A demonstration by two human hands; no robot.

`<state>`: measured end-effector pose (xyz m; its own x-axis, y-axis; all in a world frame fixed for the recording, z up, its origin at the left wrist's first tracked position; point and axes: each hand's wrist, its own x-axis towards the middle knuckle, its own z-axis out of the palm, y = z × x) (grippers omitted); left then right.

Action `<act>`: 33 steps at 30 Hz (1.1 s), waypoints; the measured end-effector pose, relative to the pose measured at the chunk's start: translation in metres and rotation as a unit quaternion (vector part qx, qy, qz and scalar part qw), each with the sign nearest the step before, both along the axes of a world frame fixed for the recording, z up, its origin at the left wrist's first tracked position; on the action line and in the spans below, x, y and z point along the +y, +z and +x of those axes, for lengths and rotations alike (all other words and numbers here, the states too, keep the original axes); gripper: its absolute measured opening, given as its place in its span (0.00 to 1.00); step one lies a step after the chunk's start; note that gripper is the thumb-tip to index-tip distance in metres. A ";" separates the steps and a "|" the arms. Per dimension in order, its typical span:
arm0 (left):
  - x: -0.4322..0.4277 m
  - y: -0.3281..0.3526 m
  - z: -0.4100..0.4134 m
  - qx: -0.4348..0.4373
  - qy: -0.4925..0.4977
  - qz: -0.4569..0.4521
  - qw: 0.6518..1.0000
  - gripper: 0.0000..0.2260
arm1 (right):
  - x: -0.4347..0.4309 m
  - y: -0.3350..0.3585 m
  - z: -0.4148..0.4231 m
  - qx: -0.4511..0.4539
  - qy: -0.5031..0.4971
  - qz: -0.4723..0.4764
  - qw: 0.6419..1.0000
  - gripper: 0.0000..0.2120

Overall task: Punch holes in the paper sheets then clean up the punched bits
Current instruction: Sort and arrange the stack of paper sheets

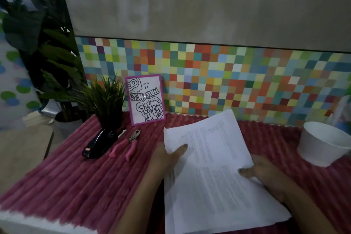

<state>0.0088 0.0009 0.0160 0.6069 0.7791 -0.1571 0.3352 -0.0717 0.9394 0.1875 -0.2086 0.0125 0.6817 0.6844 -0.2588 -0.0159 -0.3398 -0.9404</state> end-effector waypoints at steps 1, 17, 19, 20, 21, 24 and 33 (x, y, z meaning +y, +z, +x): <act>-0.006 -0.002 0.002 -0.017 0.000 0.002 1.000 0.24 | 0.000 0.000 -0.002 -0.003 0.006 0.010 1.000 0.15; -0.046 0.111 0.003 -0.408 -0.037 0.219 0.886 0.23 | -0.007 0.071 -0.005 -0.094 -0.058 0.298 0.948 0.18; -0.048 0.104 0.005 -0.419 -0.011 0.202 0.885 0.22 | -0.005 0.071 -0.013 -0.155 -0.093 0.284 0.942 0.13; -0.047 0.098 0.006 -0.421 -0.005 0.190 0.887 0.22 | -0.004 0.068 -0.017 -0.176 -0.114 0.276 0.938 0.13; -0.046 0.091 0.008 -0.420 -0.001 0.179 0.890 0.21 | -0.004 0.066 -0.021 -0.185 -0.134 0.274 0.934 0.13; -0.044 0.076 0.012 -0.395 0.003 0.137 0.908 0.18 | 0.000 0.057 -0.031 -0.174 -0.175 0.294 0.923 0.11; -0.033 0.052 0.016 -0.355 -0.028 -0.030 0.934 0.08 | 0.006 0.041 -0.034 -0.080 -0.181 0.278 0.940 0.13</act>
